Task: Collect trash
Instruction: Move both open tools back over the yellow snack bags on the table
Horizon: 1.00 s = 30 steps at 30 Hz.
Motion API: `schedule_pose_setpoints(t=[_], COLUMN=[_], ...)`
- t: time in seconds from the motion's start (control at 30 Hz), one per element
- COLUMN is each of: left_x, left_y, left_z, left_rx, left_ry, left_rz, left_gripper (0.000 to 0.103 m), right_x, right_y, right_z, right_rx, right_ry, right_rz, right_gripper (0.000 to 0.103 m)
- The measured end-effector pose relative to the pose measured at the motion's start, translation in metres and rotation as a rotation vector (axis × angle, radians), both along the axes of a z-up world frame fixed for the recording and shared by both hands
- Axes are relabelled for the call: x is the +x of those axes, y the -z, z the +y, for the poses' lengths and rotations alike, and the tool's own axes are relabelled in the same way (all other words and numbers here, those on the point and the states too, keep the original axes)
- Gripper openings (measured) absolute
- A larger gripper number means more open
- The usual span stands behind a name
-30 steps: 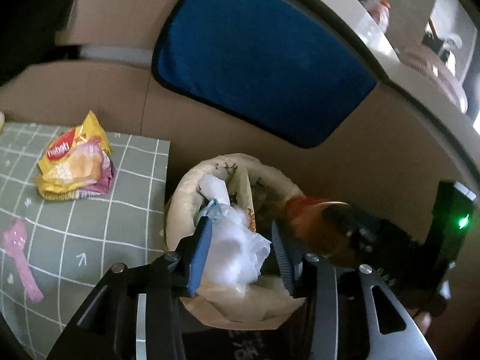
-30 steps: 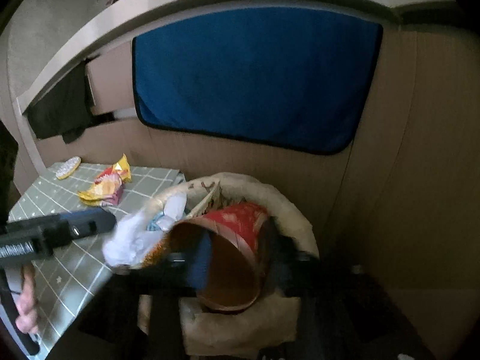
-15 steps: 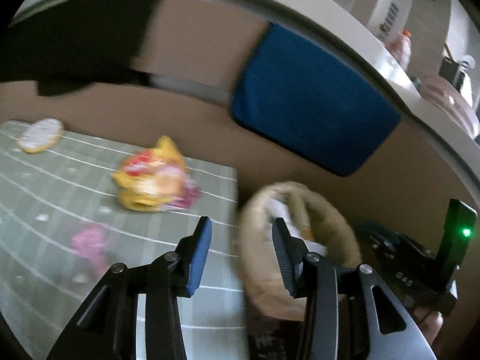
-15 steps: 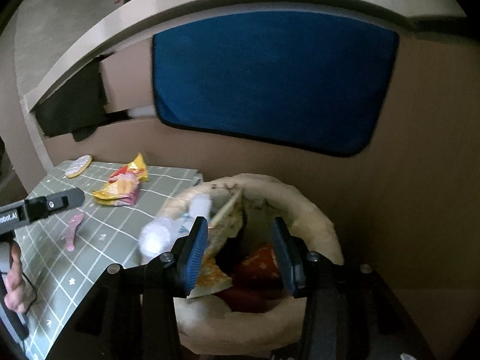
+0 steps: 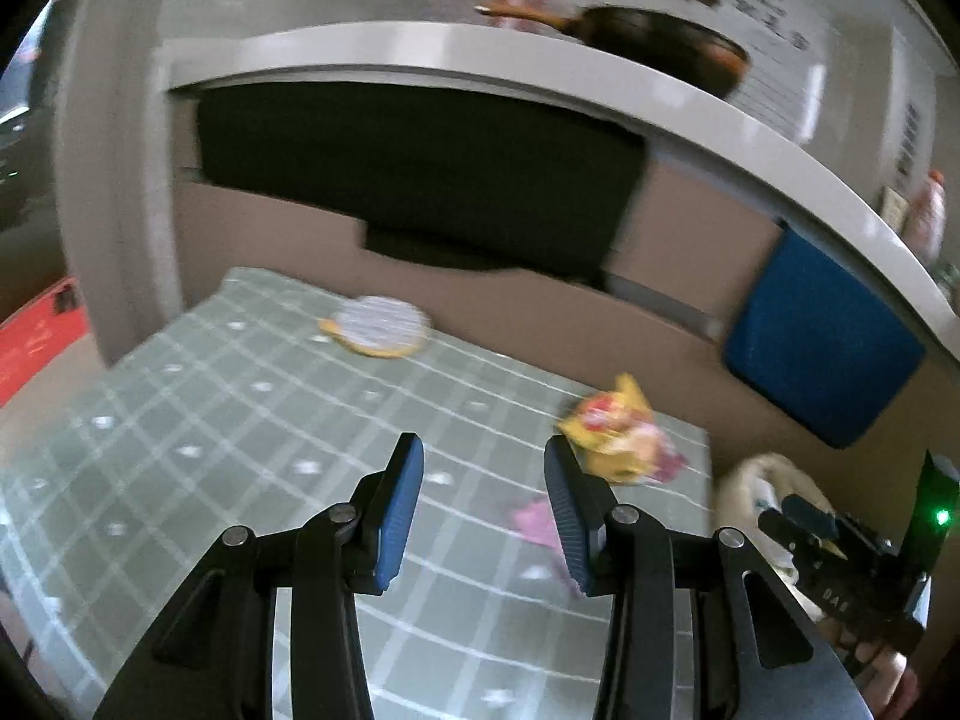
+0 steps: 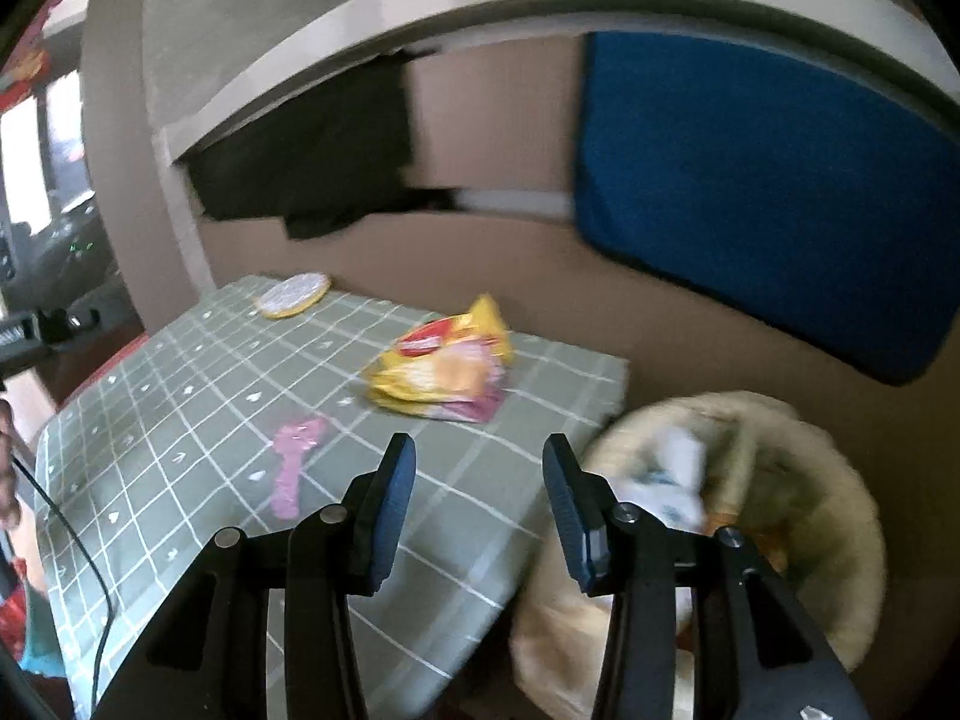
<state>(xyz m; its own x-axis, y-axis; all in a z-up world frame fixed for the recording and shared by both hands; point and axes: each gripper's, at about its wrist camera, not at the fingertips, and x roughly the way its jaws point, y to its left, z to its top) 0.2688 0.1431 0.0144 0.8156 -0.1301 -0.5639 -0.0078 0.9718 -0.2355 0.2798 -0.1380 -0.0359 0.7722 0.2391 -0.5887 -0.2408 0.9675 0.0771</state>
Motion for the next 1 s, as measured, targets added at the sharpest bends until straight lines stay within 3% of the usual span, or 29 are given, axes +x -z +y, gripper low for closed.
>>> schedule_pose_setpoints(t=[0.27,0.57,0.63,0.8,1.0], left_x=[-0.016,-0.023,-0.018,0.004,0.012], left_y=[-0.006,-0.009,-0.001,0.028,0.043], left_z=[0.059,0.084,0.082,0.058,0.022], left_rx=[0.011,0.037,0.024,0.009,-0.002], left_ry=[-0.11,-0.168,-0.15,-0.087,0.013], left_rz=[-0.015,-0.028,-0.009,0.06,0.081], left_gripper=[0.043,0.043,0.043,0.043,0.043], right_x=[0.026,0.053,0.06,0.1,0.182], right_y=[0.024,0.049,0.043,0.016,0.032], right_z=[0.06,0.134,0.13,0.077,0.055], right_rx=[0.024,-0.136,-0.142,-0.012,0.021], right_ry=[-0.152,-0.319,-0.29,-0.105,0.01], right_rz=[0.096,0.131,0.101,0.09,0.218], right_gripper=[0.042,0.042,0.042,0.045,0.048])
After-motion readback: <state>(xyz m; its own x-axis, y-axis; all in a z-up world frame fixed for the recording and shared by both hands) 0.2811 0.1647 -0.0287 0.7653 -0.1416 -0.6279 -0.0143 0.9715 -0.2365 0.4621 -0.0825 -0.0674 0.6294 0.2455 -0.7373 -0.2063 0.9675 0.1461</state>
